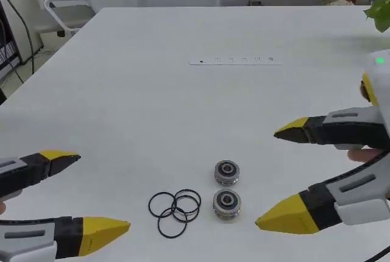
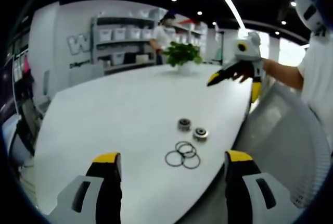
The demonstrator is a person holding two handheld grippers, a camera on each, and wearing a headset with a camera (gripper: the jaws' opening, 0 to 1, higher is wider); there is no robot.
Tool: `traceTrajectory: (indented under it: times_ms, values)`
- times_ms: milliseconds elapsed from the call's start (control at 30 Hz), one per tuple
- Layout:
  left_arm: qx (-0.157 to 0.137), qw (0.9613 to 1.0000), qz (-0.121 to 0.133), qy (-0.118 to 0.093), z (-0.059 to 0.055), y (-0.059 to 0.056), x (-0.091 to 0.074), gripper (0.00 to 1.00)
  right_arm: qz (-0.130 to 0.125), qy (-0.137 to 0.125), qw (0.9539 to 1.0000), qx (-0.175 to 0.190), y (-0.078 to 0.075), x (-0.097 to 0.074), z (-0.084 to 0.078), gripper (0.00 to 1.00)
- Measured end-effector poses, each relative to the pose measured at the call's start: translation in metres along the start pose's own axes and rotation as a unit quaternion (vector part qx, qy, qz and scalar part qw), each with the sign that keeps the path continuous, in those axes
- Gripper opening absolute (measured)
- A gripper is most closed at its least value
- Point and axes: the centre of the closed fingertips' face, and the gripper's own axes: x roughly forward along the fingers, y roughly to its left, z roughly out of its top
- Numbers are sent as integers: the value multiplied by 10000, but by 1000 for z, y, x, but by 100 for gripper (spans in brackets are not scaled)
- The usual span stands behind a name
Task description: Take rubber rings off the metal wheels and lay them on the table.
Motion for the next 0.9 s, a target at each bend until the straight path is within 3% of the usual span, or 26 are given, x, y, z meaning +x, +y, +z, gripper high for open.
traceTrajectory:
  times_ms: [67, 167, 367, 500, 900]
  values:
    - [-15, 10000, 11, 3, -1, 0, -1, 83, -96, -106, 9997, 193, -4, -7, -1, 87]
    - [-32, 10000, 31, -24, 0, 0, -3, 83, -329, -549, 9972, 378, -12, -21, 3, 93]
    - [-59, 10000, 59, -34, 0, -1, -5, 83, -701, -792, 9924, 634, -23, -42, -7, 99]
    - [-72, 9999, 63, -57, 1, -1, -5, 83, -985, -814, 9881, 859, -31, -51, -21, 99]
    - [-58, 9999, 96, -14, -1, -2, -8, 82, -1386, -729, 9763, 1491, -35, -55, -64, 99]
